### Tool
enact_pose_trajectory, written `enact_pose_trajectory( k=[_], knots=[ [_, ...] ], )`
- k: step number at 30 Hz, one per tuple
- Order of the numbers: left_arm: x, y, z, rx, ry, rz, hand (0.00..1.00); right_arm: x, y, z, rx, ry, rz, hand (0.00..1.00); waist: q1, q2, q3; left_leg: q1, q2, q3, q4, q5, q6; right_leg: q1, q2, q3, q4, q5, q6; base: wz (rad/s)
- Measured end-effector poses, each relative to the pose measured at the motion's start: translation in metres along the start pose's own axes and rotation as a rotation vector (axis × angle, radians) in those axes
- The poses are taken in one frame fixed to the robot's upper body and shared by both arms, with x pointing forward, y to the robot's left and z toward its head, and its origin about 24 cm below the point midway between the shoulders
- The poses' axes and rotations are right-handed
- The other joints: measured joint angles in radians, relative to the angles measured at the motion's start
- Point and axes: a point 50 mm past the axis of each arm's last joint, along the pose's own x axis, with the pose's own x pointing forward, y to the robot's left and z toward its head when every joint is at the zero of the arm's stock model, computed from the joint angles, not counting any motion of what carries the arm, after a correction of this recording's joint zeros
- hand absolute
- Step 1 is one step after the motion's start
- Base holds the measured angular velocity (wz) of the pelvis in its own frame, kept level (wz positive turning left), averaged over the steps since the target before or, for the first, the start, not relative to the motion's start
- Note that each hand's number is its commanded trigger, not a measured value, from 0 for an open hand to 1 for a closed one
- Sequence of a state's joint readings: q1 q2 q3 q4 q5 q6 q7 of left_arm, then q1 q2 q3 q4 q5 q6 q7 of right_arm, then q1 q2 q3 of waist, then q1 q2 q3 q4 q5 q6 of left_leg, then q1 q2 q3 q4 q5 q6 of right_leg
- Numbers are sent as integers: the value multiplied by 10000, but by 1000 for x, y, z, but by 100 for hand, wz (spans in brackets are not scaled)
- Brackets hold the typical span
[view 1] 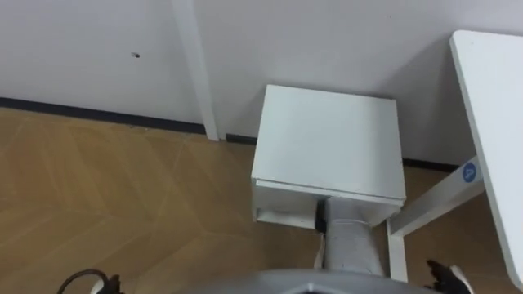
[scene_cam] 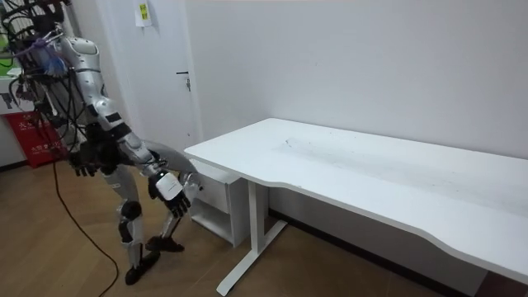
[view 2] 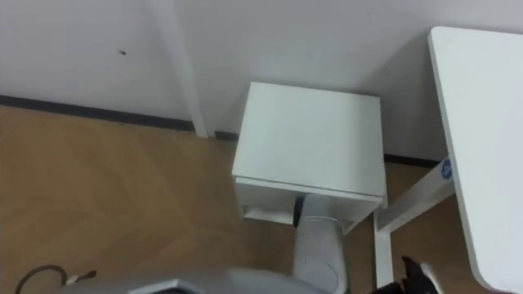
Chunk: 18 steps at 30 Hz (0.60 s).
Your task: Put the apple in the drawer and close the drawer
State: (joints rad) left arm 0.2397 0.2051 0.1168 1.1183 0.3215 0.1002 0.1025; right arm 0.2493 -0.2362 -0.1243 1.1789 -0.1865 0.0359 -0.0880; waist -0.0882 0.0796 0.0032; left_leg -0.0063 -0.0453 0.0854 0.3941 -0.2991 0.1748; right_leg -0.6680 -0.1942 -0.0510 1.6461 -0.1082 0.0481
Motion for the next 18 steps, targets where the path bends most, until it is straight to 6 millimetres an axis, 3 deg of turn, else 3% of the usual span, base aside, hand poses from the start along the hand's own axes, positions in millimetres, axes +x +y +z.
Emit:
enact_pose_trajectory(
  k=[2, 3, 4, 5, 6, 7, 8, 9, 11, 13, 15, 17, 18],
  knots=[
    [-3, -1, -20, 12, 624, -8, 0, -1, 1, -13, 266, 632, 15, 0, -47, -259, 44, 98, -209, 76, -77, -87, -563, 2003, 74, -73, -4446, -83, 180, -13],
    [-4, -2, -27, 11, 900, -33, 0, -2, 1, -15, 316, 795, -27, 0, -27, -347, 20, 214, -222, 110, -343, -9, -876, 3145, 346, -163, -6710, -120, 164, -14],
    [-4, -2, -28, -5, 975, -44, 0, -1, 1, -14, 316, 803, -73, 0, -5, -380, 12, 288, -217, 112, -542, 82, -1108, 3674, 538, -212, -7729, -129, 151, -21],
    [-4, -1, -27, -57, 974, -3, 0, -1, 2, -10, 322, 706, -167, 0, 91, -642, -97, 441, -234, 117, -1003, 305, -1816, 4460, 752, -237, -9484, -168, 101, -9],
    [-1, 8, -13, 8, 531, 327, 0, 0, 5, 1, 386, 412, -223, 0, 216, -982, 55, -38, 28, 192, 19, 167, -969, 4795, 650, -318, -10232, -293, 276, -16],
    [1, 14, -5, 58, 251, 526, 0, 1, 5, 7, 465, 276, -242, 0, 380, -979, 187, -285, -22, 93, 363, -361, -999, 4816, 571, -288, -10378, -382, 429, -47],
    [1, 16, 0, -24, 130, 720, 0, 2, 5, 16, 507, 94, -228, 0, 744, -1162, 154, -494, -25, 235, 659, -542, -966, 5186, 530, -135, -11241, -557, 608, -54],
    [1, 14, 0, -18, 120, 730, 0, 3, 5, 19, 524, -14, -214, 0, 725, -1184, 121, -430, 56, 222, 572, -544, -982, 5494, 612, -196, -11686, -570, 611, -38],
    [1, 8, 7, -158, -87, 577, 0, 3, 5, 26, 620, -322, -106, 0, 720, -1247, 76, 95, 137, 232, -442, -178, -1417, 6448, 843, -388, -13341, -486, 556, -5],
    [1, 6, 7, -210, -43, 527, 0, 3, 6, 32, 709, -459, -14, 0, 673, -1260, 50, 407, 128, 303, -1090, 147, -1209, 6884, 1086, -311, -14187, -287, 343, -11],
    [1, 7, 4, -175, 126, 718, 0, 3, 13, 30, 721, -428, 263, 0, 690, -1342, -47, 591, 51, 493, -1400, 280, -1100, 7124, 1183, -288, -14665, 300, 234, -19],
    [0, 4, 3, -95, 224, 667, 0, 3, 16, 30, 699, -359, 491, 0, 699, -1266, -58, 705, 37, 499, -1430, 375, -1015, 7356, 1223, -274, -14957, 178, 232, -26],
    [0, 2, 3, -154, 236, 623, 0, 3, 18, 28, 693, -242, 614, 0, 683, -1195, -111, 767, 74, 506, -1564, 422, -1011, 7378, 1263, -262, -15007, 107, 195, -19]
  ],
)
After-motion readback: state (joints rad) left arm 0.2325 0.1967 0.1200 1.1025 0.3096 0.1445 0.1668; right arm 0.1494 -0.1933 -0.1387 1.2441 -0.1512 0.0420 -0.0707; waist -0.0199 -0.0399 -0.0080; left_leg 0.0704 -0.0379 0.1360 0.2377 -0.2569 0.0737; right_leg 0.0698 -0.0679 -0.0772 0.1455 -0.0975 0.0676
